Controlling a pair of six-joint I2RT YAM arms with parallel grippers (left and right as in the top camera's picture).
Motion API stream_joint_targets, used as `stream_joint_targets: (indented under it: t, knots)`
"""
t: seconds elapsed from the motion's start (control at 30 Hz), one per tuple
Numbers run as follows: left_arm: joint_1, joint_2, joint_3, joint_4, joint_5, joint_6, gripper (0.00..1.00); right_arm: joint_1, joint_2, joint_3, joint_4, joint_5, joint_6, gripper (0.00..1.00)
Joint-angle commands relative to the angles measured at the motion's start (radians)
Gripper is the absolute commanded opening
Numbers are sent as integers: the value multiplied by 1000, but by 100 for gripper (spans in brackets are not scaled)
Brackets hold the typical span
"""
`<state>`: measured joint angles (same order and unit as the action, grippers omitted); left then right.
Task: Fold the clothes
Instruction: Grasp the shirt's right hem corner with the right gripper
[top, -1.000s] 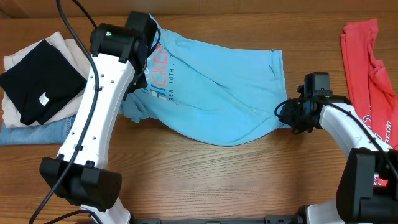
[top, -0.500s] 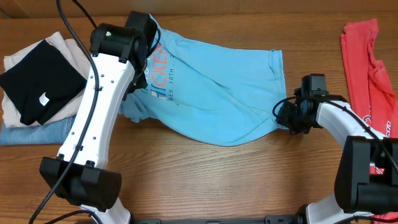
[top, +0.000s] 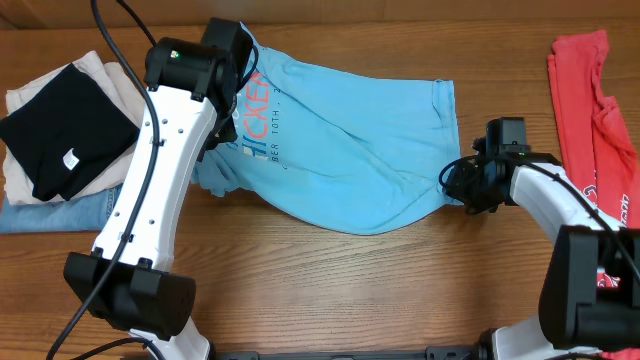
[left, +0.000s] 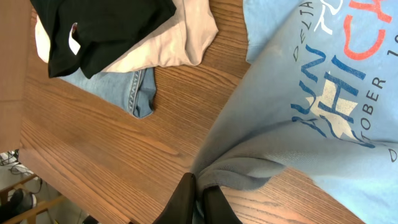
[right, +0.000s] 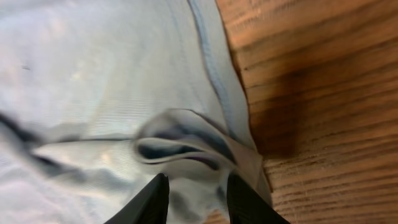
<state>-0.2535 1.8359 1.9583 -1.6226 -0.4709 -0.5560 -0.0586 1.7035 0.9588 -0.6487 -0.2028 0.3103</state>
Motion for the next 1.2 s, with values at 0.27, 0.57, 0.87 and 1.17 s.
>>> stream_joint_targets:
  t: [0.27,0.57,0.87,1.17]
  knots:
    - [3,2,1,4,-3,-12,4,-3,-50,-2,-3,-8,-4,34]
    - [3,2,1,4,-3,-12,4,-3,-9,-4,-6,37,-4,34]
    - [3,2,1,4,-3,-12,4,-3,18,-4,43,-2,-4,31]
    - [3,2,1,5,-3,-12,4,-3,18,-4,56,-9,-4,17]
